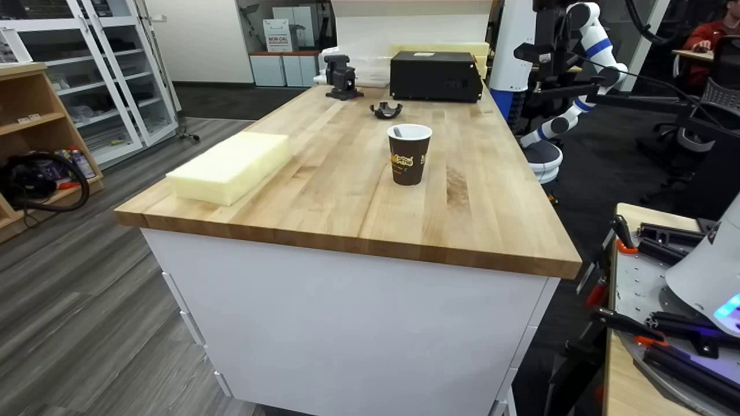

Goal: Move the brown coffee cup to the right side of the counter

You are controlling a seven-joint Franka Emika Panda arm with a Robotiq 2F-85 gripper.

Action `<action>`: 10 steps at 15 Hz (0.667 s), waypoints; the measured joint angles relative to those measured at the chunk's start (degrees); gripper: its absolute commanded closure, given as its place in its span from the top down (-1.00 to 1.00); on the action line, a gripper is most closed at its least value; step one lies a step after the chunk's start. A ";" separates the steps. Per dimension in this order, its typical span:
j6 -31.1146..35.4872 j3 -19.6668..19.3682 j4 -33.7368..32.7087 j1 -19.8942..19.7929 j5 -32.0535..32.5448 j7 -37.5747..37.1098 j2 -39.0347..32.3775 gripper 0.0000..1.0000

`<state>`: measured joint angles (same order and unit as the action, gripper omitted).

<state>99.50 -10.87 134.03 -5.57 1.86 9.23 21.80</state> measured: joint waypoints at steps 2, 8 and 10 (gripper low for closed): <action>0.00 0.00 0.00 0.00 0.00 0.00 0.00 1.00; -0.03 1.68 -1.93 0.59 1.52 3.43 -2.77 1.00; -0.03 3.67 -4.50 1.44 4.19 5.01 -5.90 1.00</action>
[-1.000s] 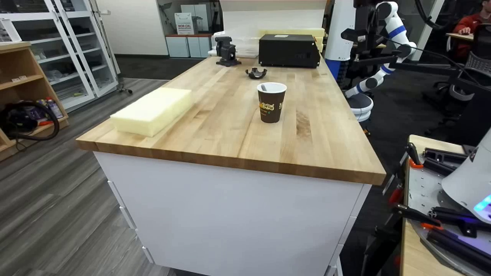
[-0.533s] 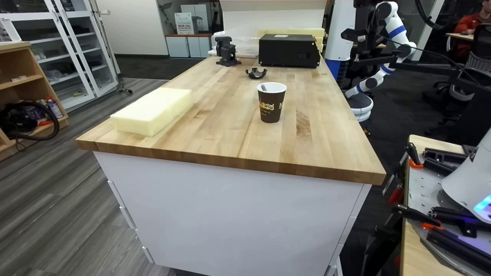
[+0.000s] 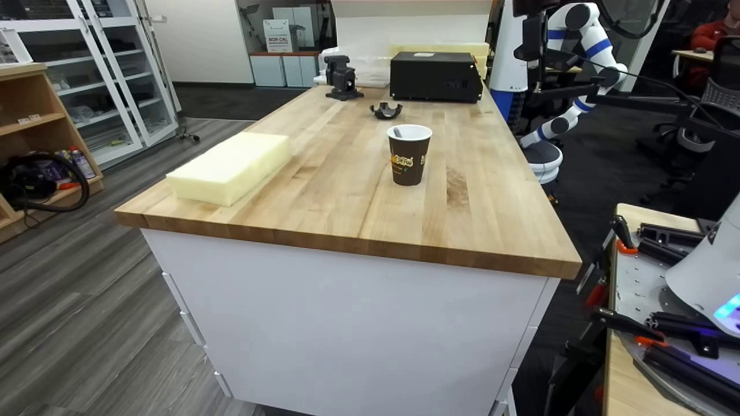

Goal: Move the brown coffee cup to the right side of the counter

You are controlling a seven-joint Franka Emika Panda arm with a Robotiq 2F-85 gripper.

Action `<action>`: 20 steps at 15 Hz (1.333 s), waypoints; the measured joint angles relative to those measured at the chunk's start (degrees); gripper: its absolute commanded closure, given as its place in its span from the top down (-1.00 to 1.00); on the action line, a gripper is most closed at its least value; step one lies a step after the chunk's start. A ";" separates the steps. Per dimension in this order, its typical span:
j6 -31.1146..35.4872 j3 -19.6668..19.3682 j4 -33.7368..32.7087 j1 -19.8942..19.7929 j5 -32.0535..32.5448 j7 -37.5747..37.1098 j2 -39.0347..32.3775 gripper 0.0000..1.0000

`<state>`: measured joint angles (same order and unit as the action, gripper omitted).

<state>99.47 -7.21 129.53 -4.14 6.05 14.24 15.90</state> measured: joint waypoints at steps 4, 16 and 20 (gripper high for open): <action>0.81 4.44 -6.75 2.29 7.35 0.53 -6.92 1.00; 30.73 5.43 -10.18 3.50 7.17 5.37 -12.68 1.00; 32.97 6.02 -10.19 4.14 0.93 9.26 -13.44 1.00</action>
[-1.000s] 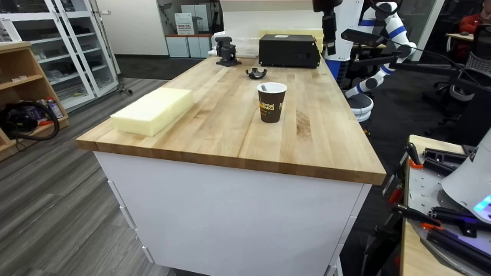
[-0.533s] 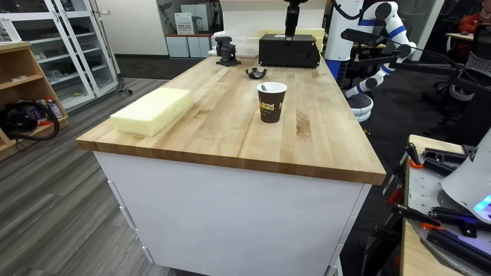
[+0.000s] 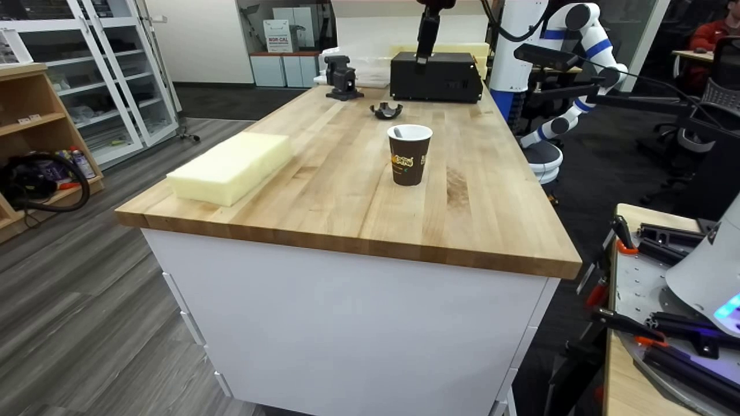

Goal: Move the brown coffee cup to the right side of the counter

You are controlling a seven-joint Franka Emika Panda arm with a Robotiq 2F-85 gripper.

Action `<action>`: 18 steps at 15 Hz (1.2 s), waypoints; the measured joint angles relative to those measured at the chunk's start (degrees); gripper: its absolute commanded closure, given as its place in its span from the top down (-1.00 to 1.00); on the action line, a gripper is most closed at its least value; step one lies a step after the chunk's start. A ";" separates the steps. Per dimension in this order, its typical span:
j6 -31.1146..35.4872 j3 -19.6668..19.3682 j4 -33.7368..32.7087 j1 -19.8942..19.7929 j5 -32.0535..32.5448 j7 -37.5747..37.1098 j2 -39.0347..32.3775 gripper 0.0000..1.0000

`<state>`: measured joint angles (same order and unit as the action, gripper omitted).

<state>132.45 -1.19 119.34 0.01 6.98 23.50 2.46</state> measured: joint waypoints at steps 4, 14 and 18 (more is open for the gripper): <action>2.80 2.07 -0.49 1.96 -14.30 9.01 -2.72 1.00; -3.97 2.70 -0.81 1.34 -15.82 8.50 -7.78 1.00; -5.05 2.71 -0.88 1.33 -15.70 8.12 -8.68 0.76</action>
<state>127.40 1.52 118.46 1.34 -8.71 31.63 -6.22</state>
